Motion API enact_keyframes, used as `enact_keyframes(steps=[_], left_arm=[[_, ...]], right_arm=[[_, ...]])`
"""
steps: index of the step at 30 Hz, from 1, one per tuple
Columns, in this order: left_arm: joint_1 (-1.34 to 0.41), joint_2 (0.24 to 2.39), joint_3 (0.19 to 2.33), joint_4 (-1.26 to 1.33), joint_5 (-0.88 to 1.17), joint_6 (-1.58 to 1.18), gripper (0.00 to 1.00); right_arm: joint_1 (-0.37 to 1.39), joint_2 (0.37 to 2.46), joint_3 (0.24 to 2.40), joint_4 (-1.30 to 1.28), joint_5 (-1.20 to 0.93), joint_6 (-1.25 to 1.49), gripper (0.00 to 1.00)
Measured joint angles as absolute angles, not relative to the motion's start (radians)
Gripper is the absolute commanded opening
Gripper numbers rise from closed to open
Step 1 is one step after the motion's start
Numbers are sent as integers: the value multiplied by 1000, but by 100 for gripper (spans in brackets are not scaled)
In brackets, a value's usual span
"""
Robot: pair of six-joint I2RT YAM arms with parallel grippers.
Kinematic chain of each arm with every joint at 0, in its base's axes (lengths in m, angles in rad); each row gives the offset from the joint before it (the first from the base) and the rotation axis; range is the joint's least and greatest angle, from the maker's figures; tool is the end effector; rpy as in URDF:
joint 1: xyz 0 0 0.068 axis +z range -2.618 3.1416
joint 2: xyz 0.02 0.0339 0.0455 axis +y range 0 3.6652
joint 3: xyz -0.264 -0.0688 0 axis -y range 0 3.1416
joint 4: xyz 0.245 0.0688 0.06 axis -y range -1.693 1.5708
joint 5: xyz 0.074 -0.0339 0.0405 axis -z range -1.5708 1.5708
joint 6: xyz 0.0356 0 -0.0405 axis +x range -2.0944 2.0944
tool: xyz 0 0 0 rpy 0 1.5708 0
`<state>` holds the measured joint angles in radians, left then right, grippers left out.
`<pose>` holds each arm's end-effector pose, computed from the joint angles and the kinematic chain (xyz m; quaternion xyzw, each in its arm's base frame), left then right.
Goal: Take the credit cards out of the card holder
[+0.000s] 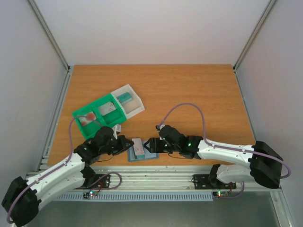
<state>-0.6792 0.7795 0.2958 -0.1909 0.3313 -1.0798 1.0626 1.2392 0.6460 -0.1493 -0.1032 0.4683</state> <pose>0.1181 -0.1102 0.1710 -0.1069 0.8854 -0.4240 0.1579 0.1191 0.2214 0.2019 -0.2875 0.8681 0.3125 0.2571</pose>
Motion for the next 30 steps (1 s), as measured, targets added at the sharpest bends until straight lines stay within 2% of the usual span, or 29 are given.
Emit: enact_keyframes(steps=[2,4,20,22,25,30], left_arm=[[-679,755,297,-191,337,-1093,0],[-679,726,299,-188,341,-1107,1],[-679,573,312,-85,359,-1241,0],[-679,560,309,-50,361,-1259,0],[-679,547,297,0,363,-1285,0],[-679,543,279,50,372,-1321,0]], right_arm=[[1056,1223,630,-119,-130,495,74],[1053,1205,615,-93,-146,520,87],[1048,1132,571,76,-197,676,82],[1048,1135,571,93,-204,690,77],[1048,1143,571,120,-217,704,56],[1048,1145,560,187,-239,730,28]])
